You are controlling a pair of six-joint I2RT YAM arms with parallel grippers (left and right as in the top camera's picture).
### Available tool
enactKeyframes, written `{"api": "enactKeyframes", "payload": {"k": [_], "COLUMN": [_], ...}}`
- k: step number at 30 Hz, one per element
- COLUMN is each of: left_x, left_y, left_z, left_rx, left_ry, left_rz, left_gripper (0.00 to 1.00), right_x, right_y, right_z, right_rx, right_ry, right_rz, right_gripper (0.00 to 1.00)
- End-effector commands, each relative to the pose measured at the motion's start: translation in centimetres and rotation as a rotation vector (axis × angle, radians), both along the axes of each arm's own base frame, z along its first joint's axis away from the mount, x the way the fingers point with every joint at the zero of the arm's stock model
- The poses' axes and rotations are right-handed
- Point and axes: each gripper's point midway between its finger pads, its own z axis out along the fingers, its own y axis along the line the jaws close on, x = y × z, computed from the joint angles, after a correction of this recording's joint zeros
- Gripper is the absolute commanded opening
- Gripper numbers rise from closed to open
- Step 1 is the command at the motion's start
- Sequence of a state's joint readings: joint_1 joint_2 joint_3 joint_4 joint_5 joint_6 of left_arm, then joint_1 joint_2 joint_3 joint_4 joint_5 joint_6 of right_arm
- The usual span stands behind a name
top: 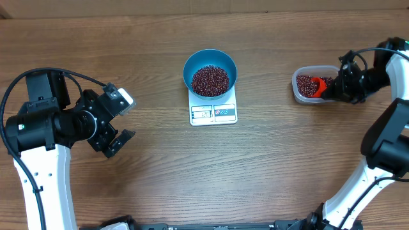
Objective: Scoop item into bowl and weigh 150g on scale
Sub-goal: 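Lower the red cup into the beans and drag to scoop, right gripper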
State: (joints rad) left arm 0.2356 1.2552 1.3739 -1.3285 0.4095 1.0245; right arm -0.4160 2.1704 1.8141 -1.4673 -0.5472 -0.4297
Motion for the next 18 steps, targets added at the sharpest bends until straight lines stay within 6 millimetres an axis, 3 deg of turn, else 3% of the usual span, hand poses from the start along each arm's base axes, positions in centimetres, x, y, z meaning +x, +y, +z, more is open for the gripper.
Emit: {"api": "enactKeyframes", "payload": {"k": [1,8,18], "left_x": [0.0,0.0,0.0], "left_y": [0.1,0.1,0.1], "left_z": [0.0,0.0,0.0], "left_rx": [0.019,0.019,0.019], "left_ry": [-0.008,-0.008,-0.008], "left_rz": [-0.027,-0.027,-0.027], "left_gripper": [0.99,1.0,1.0], "right_x": [-0.1,-0.6,-1.4], "right_y": [-0.3,-2.6,-3.6], "right_z": [0.5,1.8,4.5], "right_rx": [0.1,0.2,0.361], "right_ry": [-0.048,-0.076,-0.178], "right_rz": [-0.029,-0.144,-0.189], "right_gripper": [0.04,0.04,0.04]}}
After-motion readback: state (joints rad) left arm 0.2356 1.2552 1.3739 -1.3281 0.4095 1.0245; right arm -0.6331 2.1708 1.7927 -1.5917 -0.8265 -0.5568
